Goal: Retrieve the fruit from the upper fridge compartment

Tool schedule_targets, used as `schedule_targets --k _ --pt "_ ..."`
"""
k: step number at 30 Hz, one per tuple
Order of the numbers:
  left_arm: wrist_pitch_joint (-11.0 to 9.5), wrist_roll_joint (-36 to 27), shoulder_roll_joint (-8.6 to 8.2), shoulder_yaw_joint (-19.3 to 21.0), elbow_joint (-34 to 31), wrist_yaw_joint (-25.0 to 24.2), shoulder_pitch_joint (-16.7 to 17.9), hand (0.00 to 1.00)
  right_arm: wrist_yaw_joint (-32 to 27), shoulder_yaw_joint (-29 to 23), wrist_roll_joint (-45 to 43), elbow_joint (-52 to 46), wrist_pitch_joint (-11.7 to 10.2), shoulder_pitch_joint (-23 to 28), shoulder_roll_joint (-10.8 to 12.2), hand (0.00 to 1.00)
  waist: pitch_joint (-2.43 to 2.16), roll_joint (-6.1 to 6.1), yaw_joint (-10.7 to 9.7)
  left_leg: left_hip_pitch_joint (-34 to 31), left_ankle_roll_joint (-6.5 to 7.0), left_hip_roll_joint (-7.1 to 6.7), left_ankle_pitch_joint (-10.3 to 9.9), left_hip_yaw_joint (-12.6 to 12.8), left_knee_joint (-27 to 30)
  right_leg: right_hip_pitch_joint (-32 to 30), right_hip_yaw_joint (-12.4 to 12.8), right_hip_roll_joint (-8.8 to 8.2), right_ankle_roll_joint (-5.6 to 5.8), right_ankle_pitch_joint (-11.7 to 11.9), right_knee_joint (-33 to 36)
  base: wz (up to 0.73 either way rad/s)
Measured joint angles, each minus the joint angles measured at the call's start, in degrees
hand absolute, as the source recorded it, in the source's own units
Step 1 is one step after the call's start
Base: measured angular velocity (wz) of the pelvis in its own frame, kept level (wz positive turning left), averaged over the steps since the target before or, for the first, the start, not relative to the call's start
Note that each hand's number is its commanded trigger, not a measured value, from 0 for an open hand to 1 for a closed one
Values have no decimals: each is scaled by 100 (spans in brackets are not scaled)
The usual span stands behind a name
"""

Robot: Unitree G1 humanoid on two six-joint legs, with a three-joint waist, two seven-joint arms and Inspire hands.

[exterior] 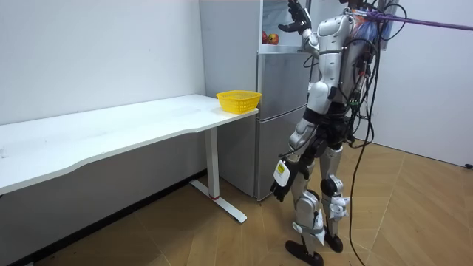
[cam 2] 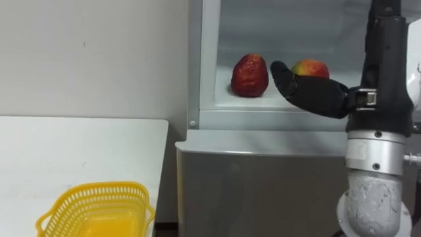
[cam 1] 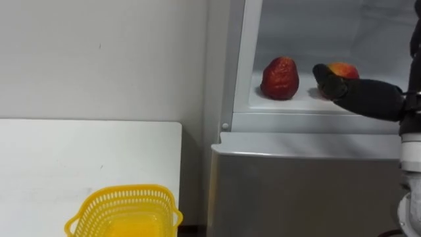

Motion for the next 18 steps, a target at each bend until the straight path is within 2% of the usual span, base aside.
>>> schedule_targets --k 4,8,12,18 --pt "5 134 5 6 -2 -120 -37 0 191 0 -26 8 102 0 -2 0 -1 4 37 -54 1 -6 8 -113 8 13 -92 1 0 0 0 12" --pt "43 187 -1 53 -2 -178 -40 0 299 3 -29 15 109 -18 -1 0 1 19 95 -76 -6 -8 29 -165 2 13 -117 2 0 0 1 10" --pt "88 185 3 113 0 -194 -26 0 323 199 -30 225 171 -349 1 0 2 66 114 -65 -8 -8 39 -168 11 16 -110 1 0 0 2 0" --pt "165 173 3 113 -2 -192 -81 0 397 385 42 614 358 -568 0 0 -3 58 227 -79 -8 -21 41 -228 91 21 -94 -9 0 0 5 4"
